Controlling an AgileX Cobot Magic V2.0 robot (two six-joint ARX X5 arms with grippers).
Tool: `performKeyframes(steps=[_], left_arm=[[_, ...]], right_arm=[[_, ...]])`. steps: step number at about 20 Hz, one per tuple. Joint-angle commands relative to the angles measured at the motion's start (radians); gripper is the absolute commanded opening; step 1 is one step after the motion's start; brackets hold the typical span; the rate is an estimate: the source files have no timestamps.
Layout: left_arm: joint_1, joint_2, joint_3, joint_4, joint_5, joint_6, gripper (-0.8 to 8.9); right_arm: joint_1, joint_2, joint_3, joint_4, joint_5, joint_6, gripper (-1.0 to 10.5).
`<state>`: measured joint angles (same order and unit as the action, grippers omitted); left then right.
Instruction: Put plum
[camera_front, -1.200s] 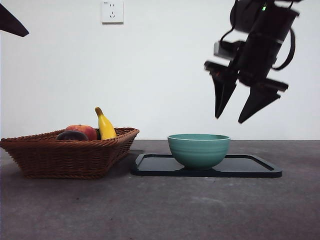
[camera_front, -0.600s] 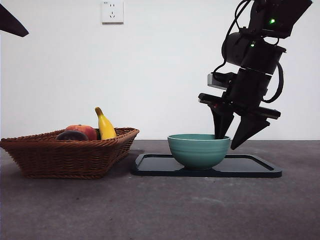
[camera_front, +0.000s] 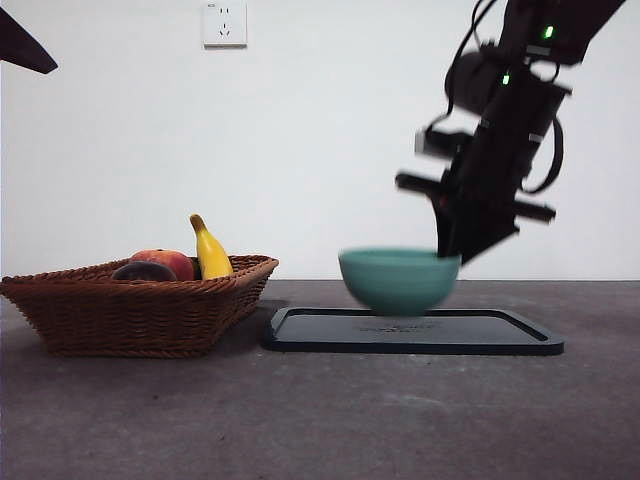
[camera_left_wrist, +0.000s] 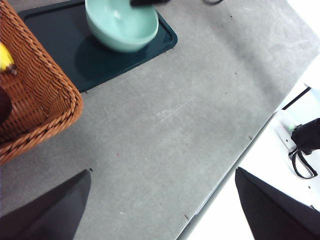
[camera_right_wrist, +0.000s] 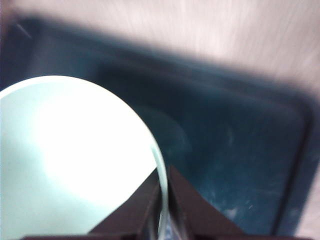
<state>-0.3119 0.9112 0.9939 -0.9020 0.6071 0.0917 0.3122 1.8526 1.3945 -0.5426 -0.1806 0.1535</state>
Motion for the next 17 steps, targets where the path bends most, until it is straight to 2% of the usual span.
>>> performKeyframes(steps=[1,9,14,17], left_arm=[[-0.005,0.008,0.019,0.003,0.006,0.013,4.64],[-0.005,0.008,0.019,0.003,0.006,0.013,4.64],[-0.005,0.008,0.019,0.003,0.006,0.013,4.64],[-0.005,0.008,0.019,0.002,0.006,0.013,4.64]], right_arm=[[0.002,-0.065,0.021,0.001,-0.002,-0.008,0.1],[0.023,-0.338,0.021,-0.172,-0.048,-0.018,0.1],[0.068,-0.487,0.017,-0.288,-0.054,-0.034,0.1],[0.107,-0.562,-0.017,-0.304,-0.054,-0.034,0.1]])
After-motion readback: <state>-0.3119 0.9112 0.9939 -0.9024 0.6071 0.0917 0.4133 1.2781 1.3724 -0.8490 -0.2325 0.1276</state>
